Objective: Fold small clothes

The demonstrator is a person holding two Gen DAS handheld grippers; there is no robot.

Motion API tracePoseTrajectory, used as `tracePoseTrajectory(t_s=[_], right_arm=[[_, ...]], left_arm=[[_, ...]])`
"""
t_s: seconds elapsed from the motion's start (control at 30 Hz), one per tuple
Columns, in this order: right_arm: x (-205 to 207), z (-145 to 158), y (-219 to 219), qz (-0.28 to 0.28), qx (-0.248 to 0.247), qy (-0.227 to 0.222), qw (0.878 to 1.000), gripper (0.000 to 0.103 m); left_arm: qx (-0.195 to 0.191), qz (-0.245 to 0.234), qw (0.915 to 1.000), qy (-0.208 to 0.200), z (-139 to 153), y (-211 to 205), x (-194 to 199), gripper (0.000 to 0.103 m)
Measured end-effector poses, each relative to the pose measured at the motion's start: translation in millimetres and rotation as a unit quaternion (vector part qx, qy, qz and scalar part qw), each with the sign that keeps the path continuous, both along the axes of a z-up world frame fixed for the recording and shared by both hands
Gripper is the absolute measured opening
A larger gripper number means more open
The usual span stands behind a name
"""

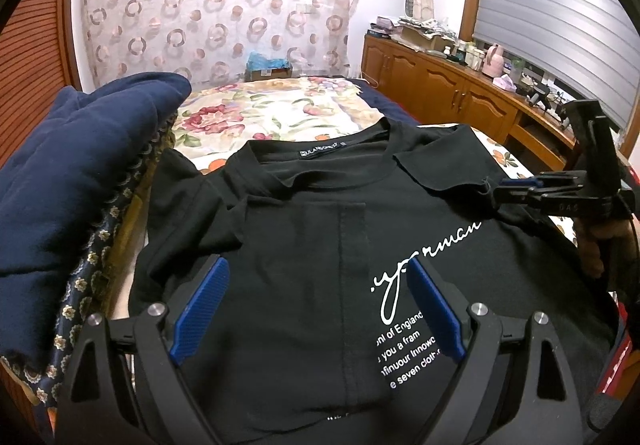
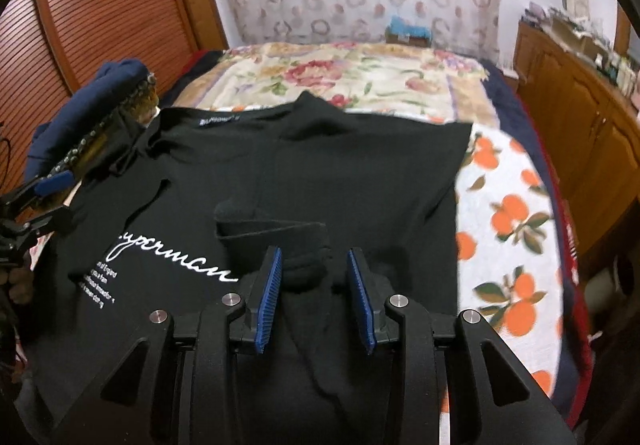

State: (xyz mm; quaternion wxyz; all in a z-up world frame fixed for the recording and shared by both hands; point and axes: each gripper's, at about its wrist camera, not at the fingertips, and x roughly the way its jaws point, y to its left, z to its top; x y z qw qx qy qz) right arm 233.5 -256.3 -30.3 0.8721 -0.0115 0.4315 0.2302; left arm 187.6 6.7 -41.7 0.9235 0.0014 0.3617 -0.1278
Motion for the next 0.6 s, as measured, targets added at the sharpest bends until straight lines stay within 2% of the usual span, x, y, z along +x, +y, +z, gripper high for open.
tracePoseTrajectory(t_s=[0.1, 0.3, 0.47, 0.6], right_arm=[[-2, -3, 3, 0.008, 0.015, 0.009, 1.0, 0.032], [-23, 3, 20, 0.059, 0.044, 0.022, 0.997, 0.029], [-42, 2, 31, 0.084, 0.035, 0.03, 0.995, 0.029], [-48, 7, 28, 0.076, 0.015, 0.012, 0.997, 0.029]], left_arm=[[0.0, 0.007, 1.0, 0.0, 0, 4, -2, 0.091], [0.002, 0.023, 0.9997, -0.002, 0, 13, -1, 0.091], [0.01, 0.034, 0.9993, -0.009, 5, 20, 2, 0.091], [0.021, 0.042, 0.9988, -0.014, 13, 32, 11, 0.091]])
